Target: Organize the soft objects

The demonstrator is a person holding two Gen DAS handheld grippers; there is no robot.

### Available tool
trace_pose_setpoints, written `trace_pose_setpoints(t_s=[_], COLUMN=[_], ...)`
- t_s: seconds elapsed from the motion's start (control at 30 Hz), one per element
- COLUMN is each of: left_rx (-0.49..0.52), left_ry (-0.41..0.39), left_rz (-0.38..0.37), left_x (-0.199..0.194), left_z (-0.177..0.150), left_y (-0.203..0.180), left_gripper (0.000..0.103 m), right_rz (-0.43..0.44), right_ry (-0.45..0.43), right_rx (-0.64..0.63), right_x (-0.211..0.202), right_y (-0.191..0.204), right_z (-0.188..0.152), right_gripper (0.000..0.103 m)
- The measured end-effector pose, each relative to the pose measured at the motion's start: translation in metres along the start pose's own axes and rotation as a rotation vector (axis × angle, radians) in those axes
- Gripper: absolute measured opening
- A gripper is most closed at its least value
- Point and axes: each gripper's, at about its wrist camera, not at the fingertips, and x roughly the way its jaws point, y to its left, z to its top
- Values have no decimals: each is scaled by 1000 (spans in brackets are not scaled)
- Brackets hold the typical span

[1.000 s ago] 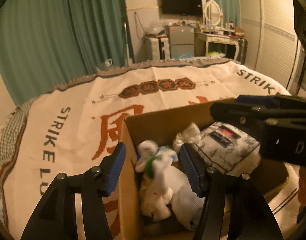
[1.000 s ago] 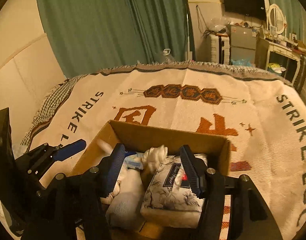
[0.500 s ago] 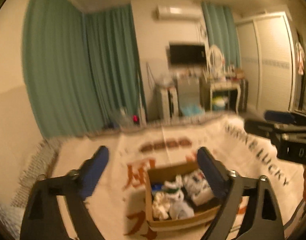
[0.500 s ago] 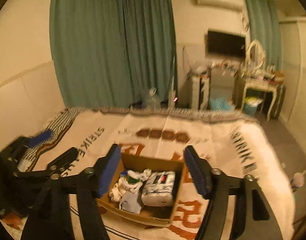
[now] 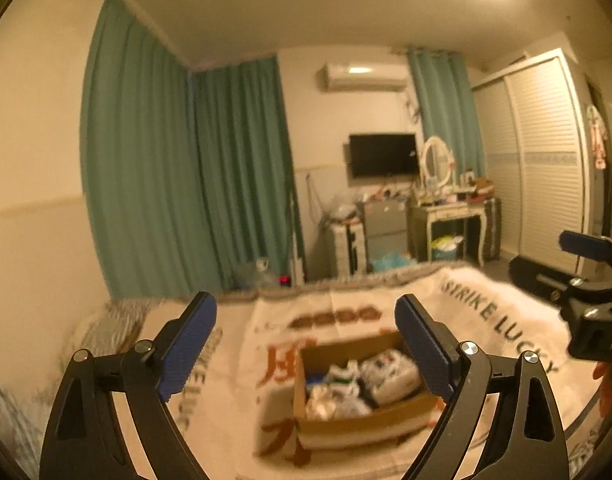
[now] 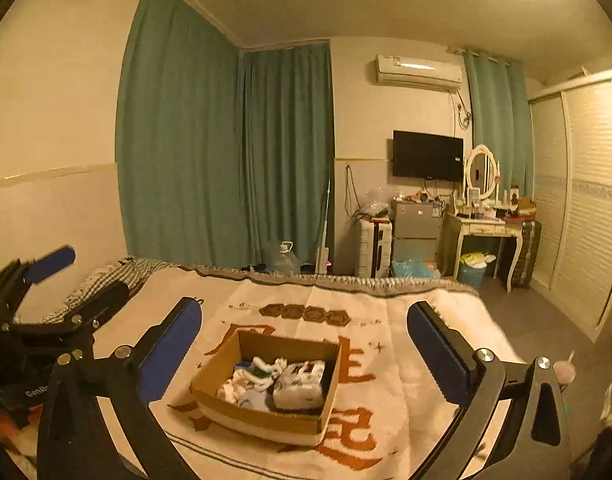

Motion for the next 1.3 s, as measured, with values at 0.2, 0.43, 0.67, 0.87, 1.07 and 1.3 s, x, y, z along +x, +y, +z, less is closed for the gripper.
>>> trace_pose_setpoints(t_s=[0.2,0.43,0.67,0.87,1.07,1.3], left_rx=[-50,-73,-63,-65,-62,-59], left_ry=[127,188,178,175,172,179], left_rz=[58,37,34,29,1,-6], left_x=[36,55,53,52,51,51], left_z=[-62,-85,-88,-90,-90,-91], left_y=[4,0,-1,1,-2,-1], left_gripper=[92,92,92,92,92,92], right_rz=[-28,-12,-5,-6,-7,-9], right_ry=[11,111,118,133,137,143], right_rx=[8,27,45,49,49,52], right_x=[26,66,71,71,71,72], right_y=[-4,-10,-12,-14,-13,-15], right_z=[-61,-100,-104,-106,-106,-109], right_gripper=[103,103,103,103,103,103])
